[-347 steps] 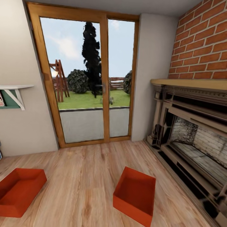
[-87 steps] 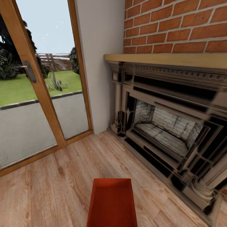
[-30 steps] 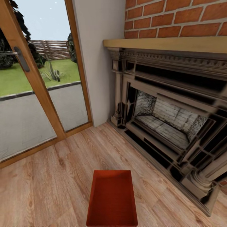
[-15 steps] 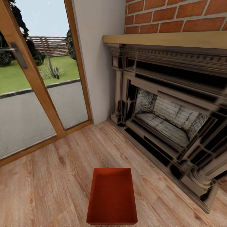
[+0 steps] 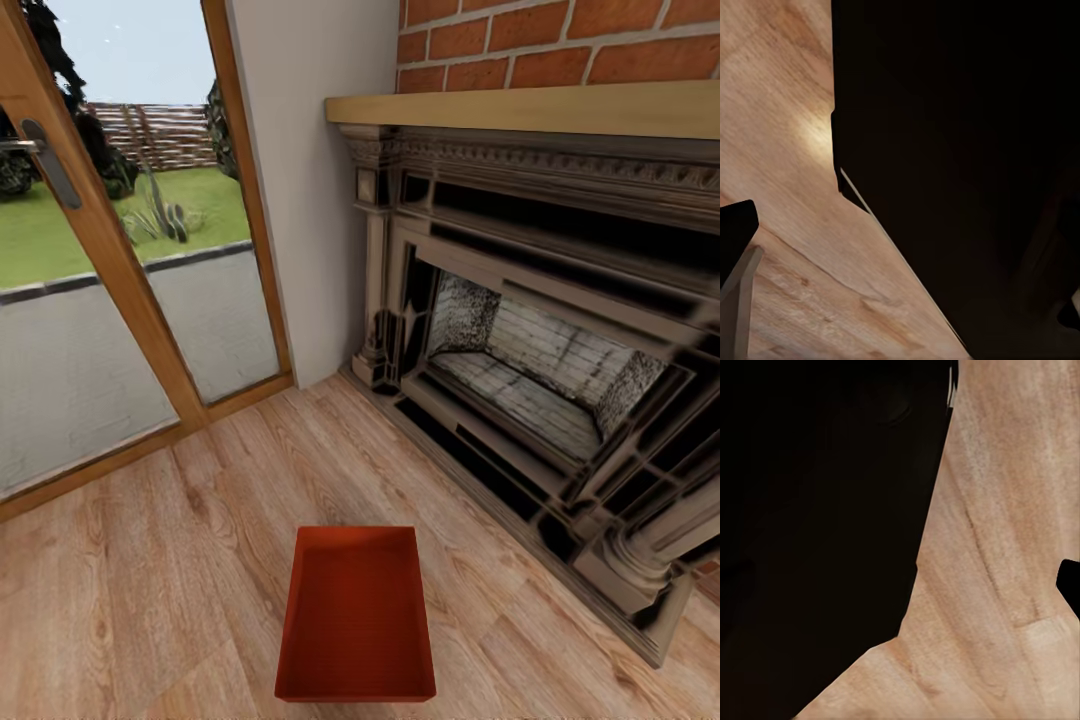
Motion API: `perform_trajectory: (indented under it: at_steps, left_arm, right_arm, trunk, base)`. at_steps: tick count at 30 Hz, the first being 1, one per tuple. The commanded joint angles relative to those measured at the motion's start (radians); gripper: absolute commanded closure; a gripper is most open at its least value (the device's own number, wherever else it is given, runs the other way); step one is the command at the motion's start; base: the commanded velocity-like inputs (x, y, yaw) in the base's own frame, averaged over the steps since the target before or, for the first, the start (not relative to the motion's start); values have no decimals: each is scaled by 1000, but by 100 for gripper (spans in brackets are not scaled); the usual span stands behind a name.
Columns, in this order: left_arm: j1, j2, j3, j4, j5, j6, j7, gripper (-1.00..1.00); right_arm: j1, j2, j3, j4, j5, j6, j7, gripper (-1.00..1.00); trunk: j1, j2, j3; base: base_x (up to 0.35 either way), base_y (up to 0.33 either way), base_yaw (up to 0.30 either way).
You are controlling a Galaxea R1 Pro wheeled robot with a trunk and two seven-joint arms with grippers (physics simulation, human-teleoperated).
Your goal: Move the two storage containers from the living room to the garage. In the garage, place one container on the floor and stack the other container on top of it (either order is fine).
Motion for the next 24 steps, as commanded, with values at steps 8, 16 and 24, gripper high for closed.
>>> perform_trajectory:
  at_steps: [8,16,24]
  left_arm:
    - [0,0,0,1,8,-3,0,-100]
    - [-1,0,0,1,7,-3,0,-100]
    - [-1,0,0,1,8,-3,1,-100]
  right_arm:
    - [-1,1,8,3,-8,-5,0,-100]
    - [-1,1,8,3,-6,-5,0,-100]
    - [-1,1,8,3,-6,-6,0,-100]
  trunk:
    - [0,0,-13]
    - [0,0,-16]
    - [0,0,-16]
  base:
    - [0,0,0]
    - [0,0,0]
    - [0,0,0]
